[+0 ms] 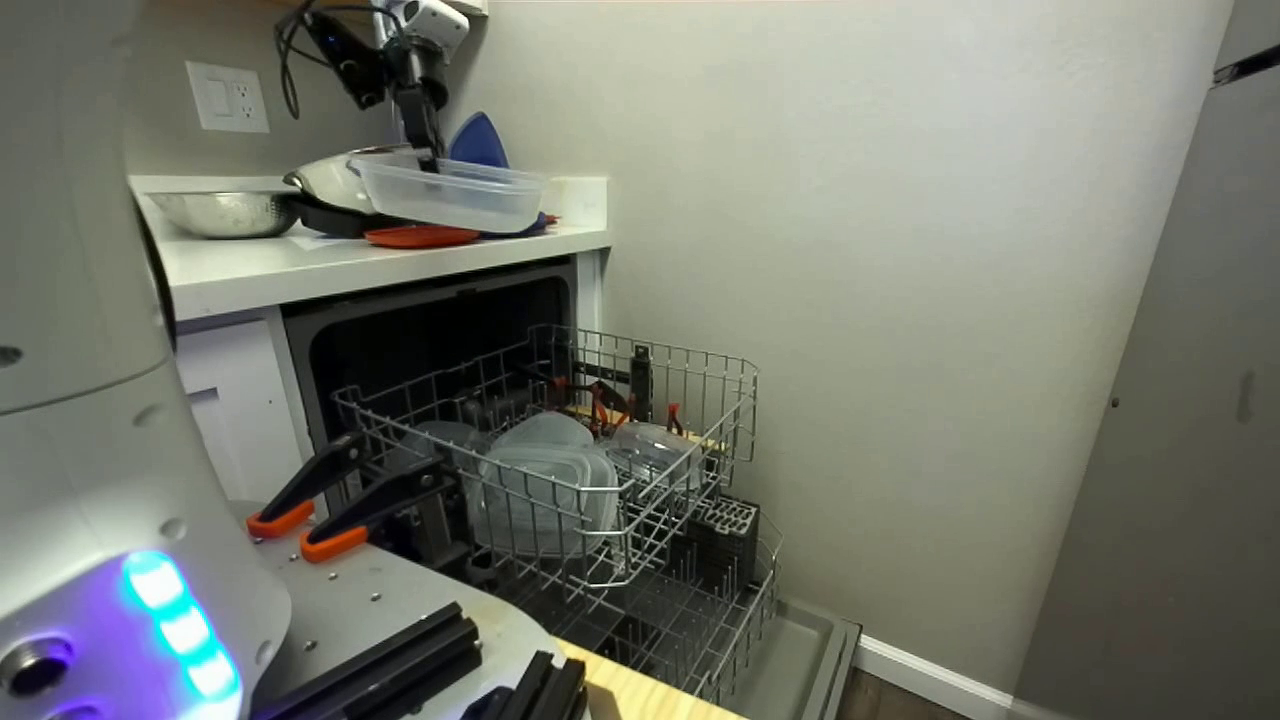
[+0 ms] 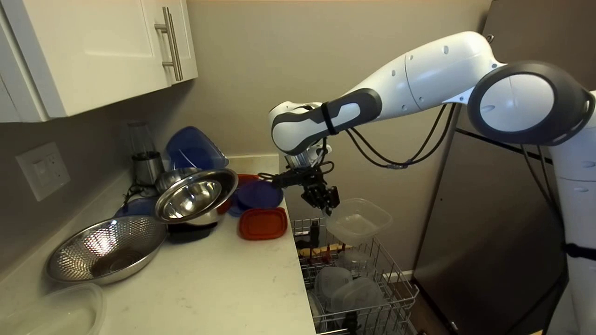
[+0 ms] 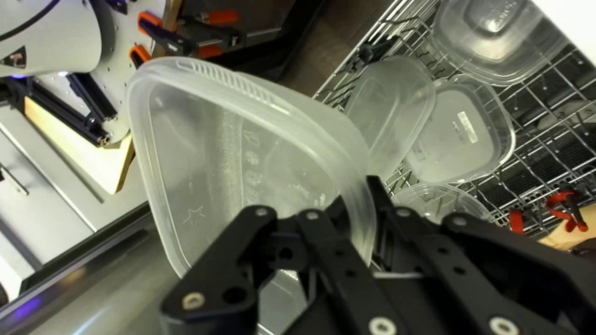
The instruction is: Remove the lunch box to the left in front from the dish rack in the dish washer and put it on the kitchen countertop
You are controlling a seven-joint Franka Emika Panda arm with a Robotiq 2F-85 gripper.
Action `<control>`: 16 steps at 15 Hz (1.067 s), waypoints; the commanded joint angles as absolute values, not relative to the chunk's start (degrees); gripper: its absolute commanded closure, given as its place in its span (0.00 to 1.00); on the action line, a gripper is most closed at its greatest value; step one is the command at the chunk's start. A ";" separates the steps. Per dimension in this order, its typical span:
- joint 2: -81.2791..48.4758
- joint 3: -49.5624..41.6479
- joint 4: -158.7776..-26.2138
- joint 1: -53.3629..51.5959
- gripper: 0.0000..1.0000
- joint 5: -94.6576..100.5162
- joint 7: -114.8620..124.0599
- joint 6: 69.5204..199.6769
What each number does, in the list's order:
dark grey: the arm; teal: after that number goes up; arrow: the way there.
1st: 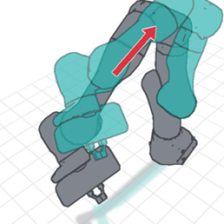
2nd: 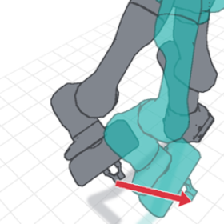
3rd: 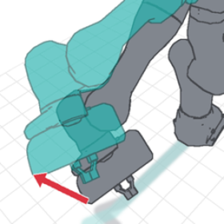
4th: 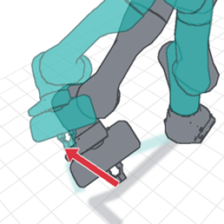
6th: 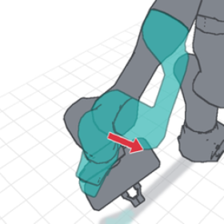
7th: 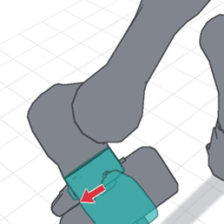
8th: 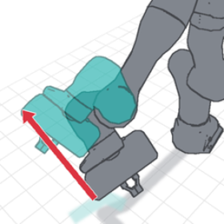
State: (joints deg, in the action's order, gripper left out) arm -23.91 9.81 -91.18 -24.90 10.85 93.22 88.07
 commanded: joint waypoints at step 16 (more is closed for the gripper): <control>-17.58 6.32 -105.06 -12.43 0.98 -20.17 101.88 112.31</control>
